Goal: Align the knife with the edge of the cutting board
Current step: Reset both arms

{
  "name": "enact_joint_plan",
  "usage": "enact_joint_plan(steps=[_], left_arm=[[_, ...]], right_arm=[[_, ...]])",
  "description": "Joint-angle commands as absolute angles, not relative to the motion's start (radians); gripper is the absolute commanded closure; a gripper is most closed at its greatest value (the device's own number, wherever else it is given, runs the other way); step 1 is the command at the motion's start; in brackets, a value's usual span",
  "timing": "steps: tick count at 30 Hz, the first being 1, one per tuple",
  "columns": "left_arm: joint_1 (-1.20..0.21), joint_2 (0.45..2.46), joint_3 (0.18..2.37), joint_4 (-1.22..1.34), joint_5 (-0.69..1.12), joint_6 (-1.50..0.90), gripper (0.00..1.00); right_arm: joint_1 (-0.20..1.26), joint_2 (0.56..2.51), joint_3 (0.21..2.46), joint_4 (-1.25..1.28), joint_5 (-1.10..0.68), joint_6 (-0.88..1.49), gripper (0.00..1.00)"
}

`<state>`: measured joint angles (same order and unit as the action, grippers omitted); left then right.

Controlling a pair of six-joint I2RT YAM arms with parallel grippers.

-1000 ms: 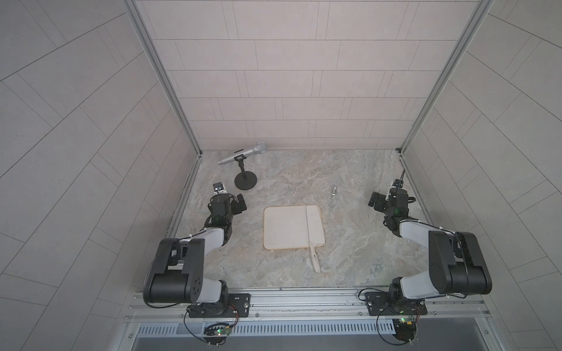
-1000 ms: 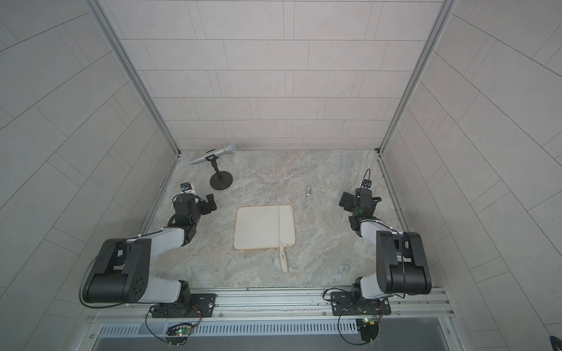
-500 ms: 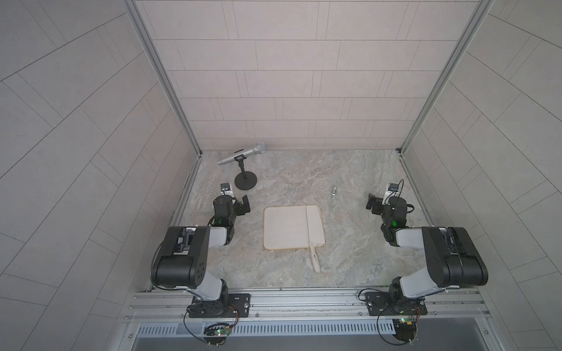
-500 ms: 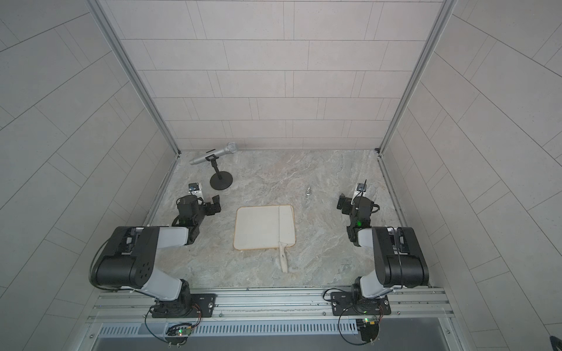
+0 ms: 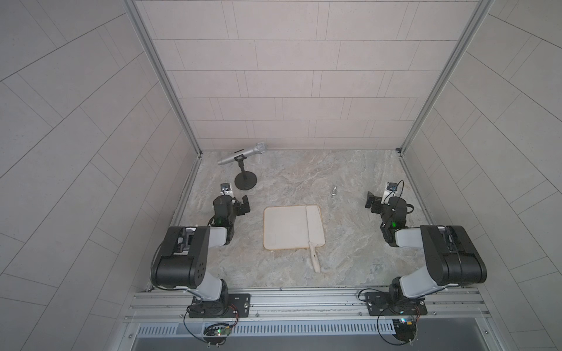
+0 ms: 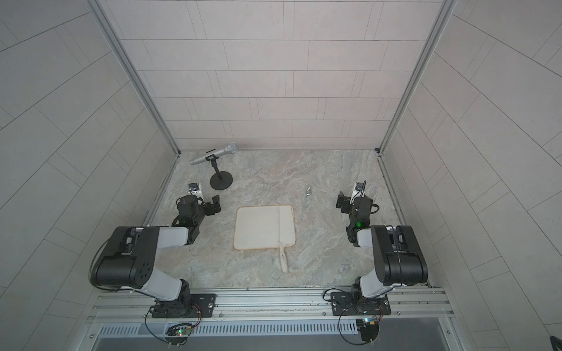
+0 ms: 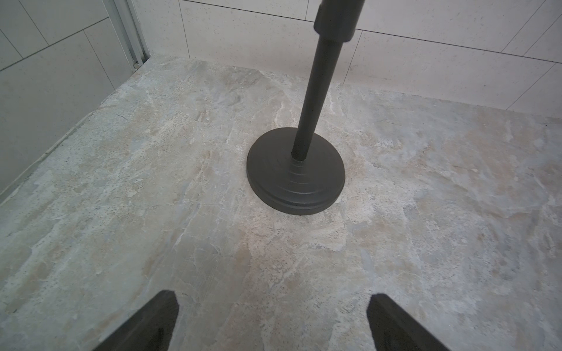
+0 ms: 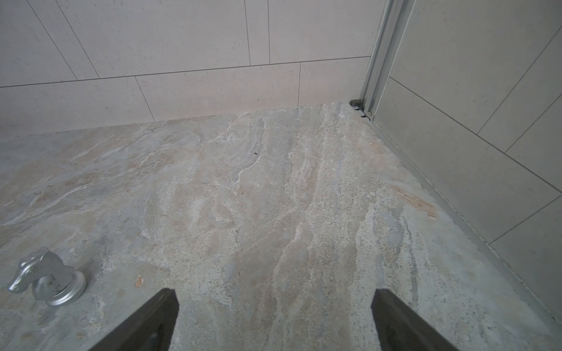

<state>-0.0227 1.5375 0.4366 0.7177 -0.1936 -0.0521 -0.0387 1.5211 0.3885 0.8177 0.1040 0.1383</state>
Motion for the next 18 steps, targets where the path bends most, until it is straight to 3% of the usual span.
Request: enact_joint_plan(steps=[1,18], left_arm=[[-0.028,1.539,0.445,0.741,-0.186,-0.037,0.0],[-0.029,1.542,0.445,0.739,-0.184,-0.038,0.0]], right_arm=[[-0.035,1.514,0.386,0.828,0.099,0.129,0.0],[-0.029,1.516,0.393,0.813,0.103,0.123,0.0]])
